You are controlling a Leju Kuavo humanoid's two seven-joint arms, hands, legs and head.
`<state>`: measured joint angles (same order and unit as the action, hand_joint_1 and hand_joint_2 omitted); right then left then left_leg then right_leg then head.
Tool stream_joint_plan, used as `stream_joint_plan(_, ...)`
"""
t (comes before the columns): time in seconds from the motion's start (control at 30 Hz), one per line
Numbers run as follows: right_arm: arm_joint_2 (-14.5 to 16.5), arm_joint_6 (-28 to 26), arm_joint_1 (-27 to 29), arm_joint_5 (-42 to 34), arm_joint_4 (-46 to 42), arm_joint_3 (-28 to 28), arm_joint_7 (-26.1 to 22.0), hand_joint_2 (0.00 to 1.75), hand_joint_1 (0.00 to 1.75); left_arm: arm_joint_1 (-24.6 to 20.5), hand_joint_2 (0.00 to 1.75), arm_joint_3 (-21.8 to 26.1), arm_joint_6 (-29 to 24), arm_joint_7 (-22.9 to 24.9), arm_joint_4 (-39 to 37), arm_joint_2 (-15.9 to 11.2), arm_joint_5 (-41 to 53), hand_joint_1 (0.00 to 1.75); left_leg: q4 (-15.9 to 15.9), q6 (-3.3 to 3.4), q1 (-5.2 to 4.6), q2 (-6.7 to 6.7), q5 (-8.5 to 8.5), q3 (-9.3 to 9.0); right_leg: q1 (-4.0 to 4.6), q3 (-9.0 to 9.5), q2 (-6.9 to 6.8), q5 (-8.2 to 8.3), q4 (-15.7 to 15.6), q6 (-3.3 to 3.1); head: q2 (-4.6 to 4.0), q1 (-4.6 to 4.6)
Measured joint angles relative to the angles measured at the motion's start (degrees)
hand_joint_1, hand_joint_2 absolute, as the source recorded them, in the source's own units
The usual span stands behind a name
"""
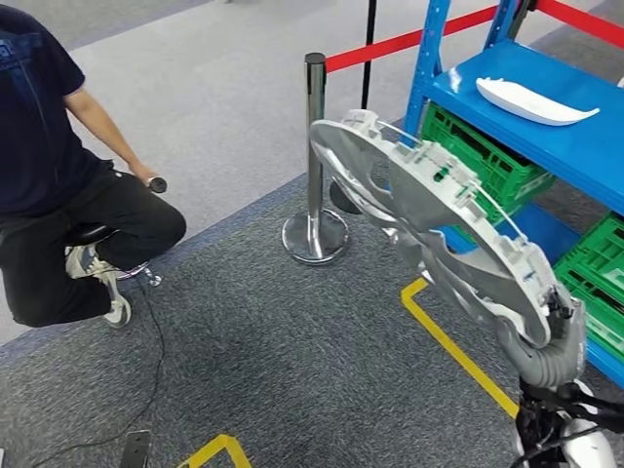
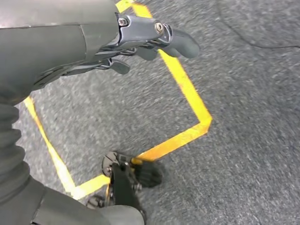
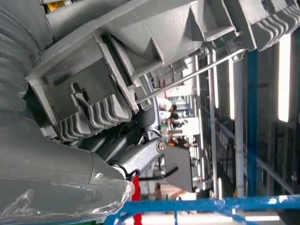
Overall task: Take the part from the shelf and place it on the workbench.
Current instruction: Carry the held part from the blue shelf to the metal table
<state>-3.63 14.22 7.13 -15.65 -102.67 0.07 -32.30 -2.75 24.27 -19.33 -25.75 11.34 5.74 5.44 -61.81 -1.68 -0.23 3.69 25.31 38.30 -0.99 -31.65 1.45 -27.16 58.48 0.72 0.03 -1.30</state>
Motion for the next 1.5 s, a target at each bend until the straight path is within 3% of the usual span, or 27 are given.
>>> stream_joint_plan(0.07,0.0,0.0,0.1,0.0,0.0,-0.1,0.0,1.75,1.75,-0.2,1.75,0.0,-0.2,0.1,0.0,0.2,0.0,0.0,-7.8,-0.37,0.12,-2.56,3.74,3.62,0.23,0.0,-1.76,-0.04,-0.1,-0.35,0.01,-0.17)
stream_joint_plan(0.1,0.0,0.0,0.1,0.0,0.0,-0.1,0.0,1.75,1.75,-0.2,1.75,0.0,-0.4,0.1,0.0,0.3,-0.1,0.0,-10.6,-0.46,0.25,-2.93,4.62,4.84,0.28,0.0,-2.64,-0.1,-0.1,-0.41,0.02,-0.17)
stream_joint_plan(0.13,0.0,0.1,0.1,0.0,0.0,-0.1,0.0,1.75,1.75,-0.2,1.75,0.0,-0.7,0.1,0.0,0.4,-0.1,0.0,-11.4,-0.51,0.36,-3.11,4.43,5.1,0.31,0.02,-3.44,-0.15,-0.1,-0.44,0.02,-0.18)
stream_joint_plan(0.2,0.0,0.1,0.1,0.0,0.0,-0.1,0.1,1.75,1.75,-0.2,1.75,0.0,-1.1,0.1,0.0,0.5,-0.1,0.0,-6.7,-0.53,0.51,-4.05,1.39,2.35,0.31,0.18,-4.91,-0.3,-0.1,-0.29,0.01,-0.19)
stream_joint_plan(0.27,0.0,0.1,0.0,0.0,0.0,-0.1,0.1,1.75,1.75,-0.3,1.75,0.1,-1.4,0.1,0.0,0.6,-0.1,0.0,0.8,-0.28,0.33,-6.92,-1.36,-1.8,0.59,0.36,-6.18,-0.65,0.1,0.22,0.0,-0.22)
stream_joint_plan(0.33,-0.1,0.2,0.0,0.0,0.0,-0.2,0.1,1.75,1.75,-0.6,1.75,0.1,-1.5,0.1,0.0,0.8,-0.1,0.0,4.2,0.43,-0.07,-8.41,-1.86,-3.37,0.94,0.49,-7.43,-0.91,0.1,0.85,0.01,-0.04)
stream_joint_plan(0.4,-0.2,0.2,-0.1,0.0,0.0,-0.1,0.1,1.75,1.75,-0.5,1.75,0.1,-1.7,0.1,0.0,0.9,0.0,0.0,4.6,1.35,-0.27,-7.1,-1.89,-3.12,0.86,0.77,-8.64,-1.08,0.0,1.42,0.01,0.16)
stream_joint_plan(0.47,-0.2,0.2,-0.2,0.0,0.0,-0.1,0.1,1.75,1.75,-0.4,1.75,0.2,-1.9,0.2,0.0,0.8,0.1,0.0,4.8,2.13,-0.13,-5.62,-2.05,-3.12,0.52,0.13,-6.81,-2.48,1.6,1.85,0.01,0.28)
stream_joint_plan(0.53,-0.3,0.3,-0.1,0.0,0.0,-0.1,0.1,1.75,1.75,-0.4,1.75,0.3,-2.1,0.3,0.0,0.9,0.2,0.0,4.9,2.69,0.05,-4.16,-2.15,-3.19,0.34,-2.94,-3.17,-5.72,7.9,2.02,0.01,0.58)
stream_joint_plan(0.6,-0.4,0.3,0.0,0.1,0.0,-0.2,0.1,1.75,1.75,-0.5,1.75,0.3,-2.2,0.4,0.0,1.0,0.4,0.0,4.9,2.92,0.02,-2.53,-2.18,-3.21,0.44,-6.96,-1.7,-8.33,15.6,2.01,0.01,0.76)
stream_joint_plan(0.63,-0.4,0.3,0.0,0.1,0.0,-0.2,0.1,1.75,1.75,-0.5,1.75,0.3,-2.2,0.4,0.0,1.0,0.4,0.0,4.9,2.94,0.01,-1.64,-2.19,-3.23,0.47,-8.04,-1.5,-8.2,17.1,1.97,0.01,0.76)
stream_joint_plan(0.67,-0.4,0.3,0.0,0.1,0.0,-0.2,0.2,1.75,1.75,-0.5,1.75,0.3,-2.2,0.5,0.0,1.1,0.5,0.0,4.9,2.93,0.03,-0.75,-2.21,-3.28,0.47,-8.03,-1.37,-6.94,16.3,1.88,0.0,0.75)
stream_joint_plan(0.7,-0.5,0.3,0.0,0.1,0.0,-0.2,0.2,1.75,1.75,-0.5,1.75,0.3,-2.2,0.5,0.0,1.1,0.5,0.0,4.8,2.9,0.07,0.12,-2.24,-3.35,0.41,-6.91,-1.07,-4.83,13.3,1.8,0.01,0.76)
stream_joint_plan(0.77,-0.5,0.3,-0.1,0.1,0.0,-0.2,0.2,1.75,1.75,-0.5,1.75,0.3,-2.2,0.6,0.0,1.1,0.5,0.0,4.7,2.56,0.11,1.78,-2.3,-3.3,-0.03,-3.44,1.52,-0.97,5.3,1.8,0.01,0.76)
stream_joint_plan(0.83,-0.5,0.3,-0.1,0.1,0.0,-0.2,0.1,1.75,1.75,-0.6,1.75,0.3,-2.2,0.6,0.0,1.1,0.5,0.0,4.5,1.9,0.2,3.21,-2.56,-2.79,-0.35,-1.49,3.88,0.13,1.2,1.8,0.01,0.7)
stream_joint_plan(0.87,-0.5,0.3,-0.1,0.2,-0.1,-0.2,0.1,1.75,1.75,-0.5,1.75,0.3,-2.2,0.7,0.0,1.0,0.5,0.0,4.5,1.5,0.31,3.91,-2.77,-2.5,-0.31,-1.32,4.08,-0.02,0.9,1.66,0.01,0.68)
stream_joint_plan(0.93,-0.5,0.2,-0.1,0.3,-0.1,-0.2,-0.2,1.75,1.75,-0.3,1.75,0.3,-2.2,1.0,0.0,1.0,0.5,0.0,4.6,0.87,0.54,4.47,-2.9,-2.13,-0.18,-1.14,2.65,0.21,0.8,1.05,0.0,0.66)
stream_joint_plan(1.0,-0.5,0.0,-0.1,0.6,-0.7,-0.3,-0.8,1.75,1.75,-0.2,1.75,0.3,-2.2,1.3,0.0,1.0,0.6,0.0,2.0,0.41,0.34,1.92,-1.06,-0.8,-0.21,-0.9,1.08,0.43,0.4,0.39,0.0,0.42)
stream_joint_plan(1.07,-0.5,-0.2,0.1,0.7,-1.9,-0.6,-1.5,1.75,1.75,-0.3,1.75,0.3,-2.2,1.6,0.0,1.1,0.6,0.0,-4.9,0.08,0.22,-1.65,2.63,2.46,0.04,-0.81,-0.59,0.4,0.4,0.02,0.0,0.2)
stream_joint_plan(1.13,-0.5,-0.4,0.2,0.8,-3.0,-0.9,-1.9,1.75,1.75,-0.3,1.75,0.3,-2.2,2.0,0.0,1.2,0.6,0.0,-10.8,-0.02,0.28,-2.94,4.58,5.13,0.27,-0.78,-2.33,0.28,0.4,-0.14,0.0,0.2)
stream_joint_plan(1.17,-0.5,-0.5,0.2,0.9,-3.5,-1.0,-2.0,1.75,1.75,-0.3,1.75,0.3,-2.2,2.3,0.0,1.3,0.7,0.0,-11.0,0.05,0.27,-3.16,4.04,5.08,0.34,-0.73,-3.14,0.21,0.4,-0.17,0.0,0.2)
stream_joint_plan(1.2,-0.5,-0.5,0.2,1.0,-3.9,-1.1,-2.0,1.75,1.75,-0.3,1.75,0.3,-2.2,2.5,0.0,1.3,0.7,0.0,-8.9,0.21,0.21,-3.46,2.56,3.87,0.39,-0.63,-3.88,0.13,0.4,-0.16,0.01,0.19)
stream_joint_plan(1.27,-0.5,-0.6,0.2,1.0,-4.5,-1.3,-2.0,1.75,1.75,-0.3,1.75,0.3,-2.2,2.7,0.0,1.3,0.8,0.0,-1.4,0.71,-0.25,-5.8,-0.73,-0.44,0.6,-0.32,-5.16,-0.16,0.4,0.09,0.0,0.2)
stream_joint_plan(1.33,-0.5,-0.7,0.3,1.0,-4.8,-1.5,-2.0,1.75,1.75,-0.6,1.75,0.3,-2.2,2.8,0.0,1.4,0.8,0.0,3.6,1.28,-0.83,-7.89,-1.8,-3.14,0.9,-0.13,-6.33,-0.51,0.5,0.55,-0.01,0.27)
stream_joint_plan(1.37,-0.5,-0.7,0.3,0.9,-4.9,-1.6,-2.0,1.75,1.75,-0.7,1.75,0.3,-2.1,2.8,0.0,1.4,0.8,0.0,4.4,1.51,-1.06,-7.91,-1.61,-3.38,1.01,-0.03,-6.99,-0.64,0.5,0.81,-0.01,0.31)
stream_joint_plan(1.43,-0.6,-0.7,0.3,0.9,-5.0,-1.7,-1.9,1.75,1.75,-0.6,1.75,0.3,-2.1,2.8,0.0,1.4,0.8,0.0,4.8,2.14,-1.02,-6.52,-1.73,-3.39,0.89,0.26,-7.85,-0.94,0.3,1.37,0.01,0.38)
stream_joint_plan(1.5,-0.6,-0.8,0.3,0.9,-5.2,-1.7,-2.0,1.75,1.75,-0.5,1.75,0.3,-2.1,2.8,0.0,1.4,0.8,0.0,5.2,2.8,-0.69,-5.12,-1.97,-3.64,0.68,-0.7,-5.82,-2.6,2.8,1.86,0.01,0.57)
